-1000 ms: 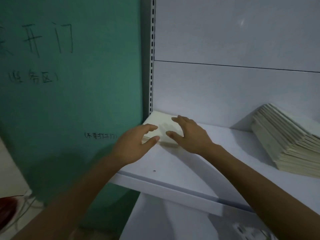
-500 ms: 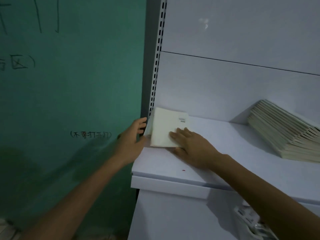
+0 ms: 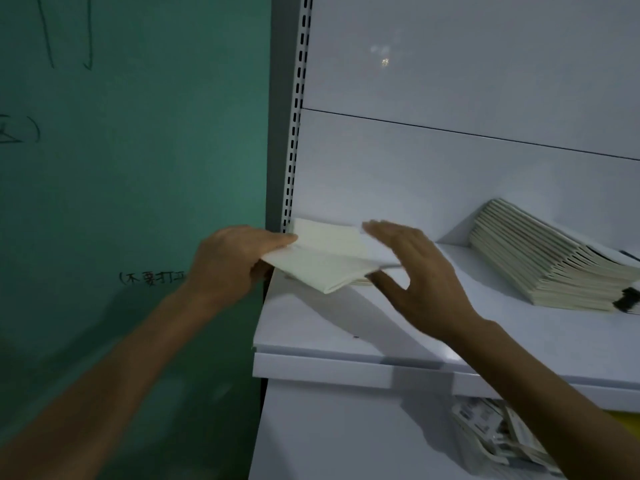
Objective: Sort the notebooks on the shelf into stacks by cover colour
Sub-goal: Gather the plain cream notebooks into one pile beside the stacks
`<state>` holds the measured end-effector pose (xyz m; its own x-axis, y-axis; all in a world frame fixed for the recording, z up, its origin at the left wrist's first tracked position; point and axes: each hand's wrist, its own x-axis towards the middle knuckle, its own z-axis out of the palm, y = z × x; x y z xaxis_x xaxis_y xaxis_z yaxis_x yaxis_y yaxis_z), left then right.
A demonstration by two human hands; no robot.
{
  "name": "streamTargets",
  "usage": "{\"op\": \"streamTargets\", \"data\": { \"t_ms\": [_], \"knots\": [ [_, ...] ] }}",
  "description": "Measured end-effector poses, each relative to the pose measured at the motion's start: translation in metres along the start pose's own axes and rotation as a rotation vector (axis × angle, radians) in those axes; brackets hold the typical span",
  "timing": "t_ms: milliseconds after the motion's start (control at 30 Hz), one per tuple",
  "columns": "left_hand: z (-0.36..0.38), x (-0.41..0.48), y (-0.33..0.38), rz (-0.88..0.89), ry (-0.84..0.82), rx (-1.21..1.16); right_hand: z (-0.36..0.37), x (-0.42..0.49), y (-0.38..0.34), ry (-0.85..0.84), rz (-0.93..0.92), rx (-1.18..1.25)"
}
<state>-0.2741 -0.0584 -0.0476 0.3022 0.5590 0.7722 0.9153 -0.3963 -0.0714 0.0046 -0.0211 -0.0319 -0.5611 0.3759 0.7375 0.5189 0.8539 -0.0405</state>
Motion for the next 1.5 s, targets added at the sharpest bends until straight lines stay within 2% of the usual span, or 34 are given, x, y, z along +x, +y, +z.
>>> {"op": "streamTargets", "data": {
  "t_ms": [100, 200, 300, 367, 433, 533, 767, 867, 933, 1000, 1067, 1133, 1200, 1333, 1400, 1500],
  "knots": [
    [-0.018, -0.012, -0.010, -0.144, 0.063, 0.138, 0.008, 0.009, 0.008, -0.034, 0.230, -0.014],
    [-0.025, -0.023, -0.017, -0.395, 0.104, 0.183, 0.029, 0.018, 0.015, -0.194, 0.275, -0.062],
    [-0.030, -0.029, -0.020, -0.729, 0.138, -0.108, 0.053, 0.032, 0.014, -0.388, 0.313, -0.012],
    [-0.032, -0.031, -0.018, -0.865, 0.205, -0.331, 0.068, 0.041, 0.011, -0.542, 0.309, -0.008],
    [-0.036, -0.031, -0.015, -0.952, 0.261, -0.452, 0.080, 0.047, 0.008, -0.719, 0.321, -0.043],
    [-0.041, -0.033, -0.013, -0.973, 0.295, -0.555, 0.086, 0.044, 0.004, -0.842, 0.302, -0.089],
    [-0.039, -0.029, 0.003, -0.894, 0.362, -0.579, 0.053, 0.007, -0.016, -0.860, 0.219, -0.006],
    [-0.031, -0.017, 0.011, -0.832, 0.310, -0.572, 0.037, -0.008, -0.031, -0.875, 0.192, -0.016],
    [-0.026, -0.010, 0.016, -0.794, 0.277, -0.583, 0.028, -0.017, -0.042, -0.802, 0.179, -0.045],
    [-0.022, -0.006, 0.020, -0.783, 0.272, -0.596, 0.020, -0.029, -0.050, -0.655, 0.119, -0.058],
    [-0.021, -0.002, 0.022, -0.780, 0.281, -0.600, 0.015, -0.037, -0.051, -0.445, -0.032, -0.085],
    [-0.023, 0.000, 0.022, -0.775, 0.286, -0.588, 0.009, -0.038, -0.042, -0.203, -0.065, -0.098],
    [-0.026, 0.003, 0.020, -0.767, 0.290, -0.583, -0.004, -0.026, -0.028, -0.012, 0.115, 0.000],
    [-0.029, 0.006, 0.020, -0.790, 0.307, -0.632, -0.033, 0.015, -0.004, 0.233, 0.578, 0.427],
    [-0.031, 0.008, 0.023, -0.824, 0.332, -0.690, -0.037, 0.027, 0.002, 0.351, 0.687, 0.572],
    [-0.033, 0.011, 0.030, -0.871, 0.356, -0.791, -0.033, 0.037, -0.002, 0.459, 0.702, 0.621]
  ]
}}
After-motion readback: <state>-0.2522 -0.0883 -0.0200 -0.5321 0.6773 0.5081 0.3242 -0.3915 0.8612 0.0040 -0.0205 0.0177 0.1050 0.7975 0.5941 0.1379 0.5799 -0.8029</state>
